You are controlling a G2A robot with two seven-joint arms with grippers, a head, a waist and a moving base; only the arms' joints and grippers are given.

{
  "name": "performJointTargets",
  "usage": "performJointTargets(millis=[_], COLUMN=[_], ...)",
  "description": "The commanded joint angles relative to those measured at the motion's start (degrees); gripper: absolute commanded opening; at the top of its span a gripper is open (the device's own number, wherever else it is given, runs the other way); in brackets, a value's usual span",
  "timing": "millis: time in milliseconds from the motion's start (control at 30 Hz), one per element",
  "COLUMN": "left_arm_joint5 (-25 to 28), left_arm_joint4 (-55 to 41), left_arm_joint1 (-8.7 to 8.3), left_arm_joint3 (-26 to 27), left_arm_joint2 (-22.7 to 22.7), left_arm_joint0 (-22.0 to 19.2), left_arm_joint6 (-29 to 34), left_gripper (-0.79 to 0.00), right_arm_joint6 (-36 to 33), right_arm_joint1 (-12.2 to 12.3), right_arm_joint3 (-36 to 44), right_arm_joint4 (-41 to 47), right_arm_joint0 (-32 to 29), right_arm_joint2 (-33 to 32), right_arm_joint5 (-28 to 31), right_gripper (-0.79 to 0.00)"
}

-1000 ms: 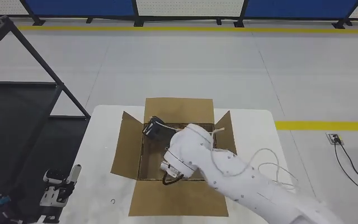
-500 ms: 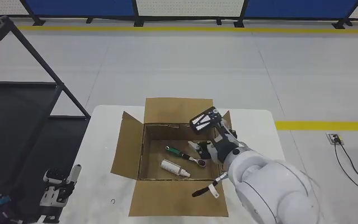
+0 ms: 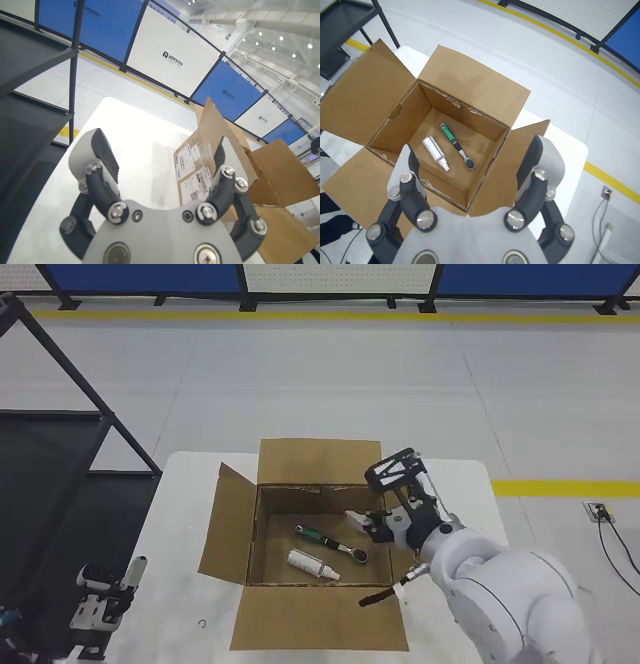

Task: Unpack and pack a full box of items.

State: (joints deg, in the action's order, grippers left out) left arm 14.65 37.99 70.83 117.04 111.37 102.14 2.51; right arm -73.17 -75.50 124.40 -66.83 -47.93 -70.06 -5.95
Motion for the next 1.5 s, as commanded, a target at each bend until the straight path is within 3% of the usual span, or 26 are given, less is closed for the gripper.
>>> performJointTargets(millis=[0, 233, 400, 700, 1000, 1467], left_arm_joint5=[0.52, 1.0, 0.03, -0.41, -1.29, -0.97], left_arm_joint4=[2.35, 12.81, 16.61, 21.12, 26.84, 29.39], left_arm_joint1=[-0.16, -0.61, -0.59, -0.54, -0.4, -0.05], left_arm_joint3=[0.7, 2.09, 2.4, 4.34, 4.78, 2.79], left_arm_joint2=[-0.61, -6.71, -10.67, -15.86, -22.34, -31.67], left_arm_joint0=[-1.01, -5.28, -6.83, -7.03, -8.11, -12.89], left_arm_joint6=[1.47, 6.84, 7.77, 8.85, 9.49, 14.49], left_gripper=[0.0, 0.0, 0.0, 0.0, 0.0, 0.0], right_arm_joint6=[0.89, 6.27, 6.82, 6.43, 7.02, 8.57], right_arm_joint1=[0.24, 1.13, 1.82, 2.58, 3.1, 3.18], right_arm_joint3=[-0.42, -4.11, -9.11, -19.29, -23.55, -28.95], right_arm_joint4=[5.03, 22.62, 28.54, 37.16, 41.31, 43.89], right_arm_joint0=[-1.24, -7.09, -9.25, -6.6, -3.25, 1.78], right_arm_joint2=[-4.67, -19.68, -24.12, -21.66, -16.75, -6.66], right_arm_joint5=[0.69, 4.86, 8.1, 14.95, 20.22, 21.3], right_gripper=[0.0, 0.0, 0.0, 0.0, 0.0, 0.0])
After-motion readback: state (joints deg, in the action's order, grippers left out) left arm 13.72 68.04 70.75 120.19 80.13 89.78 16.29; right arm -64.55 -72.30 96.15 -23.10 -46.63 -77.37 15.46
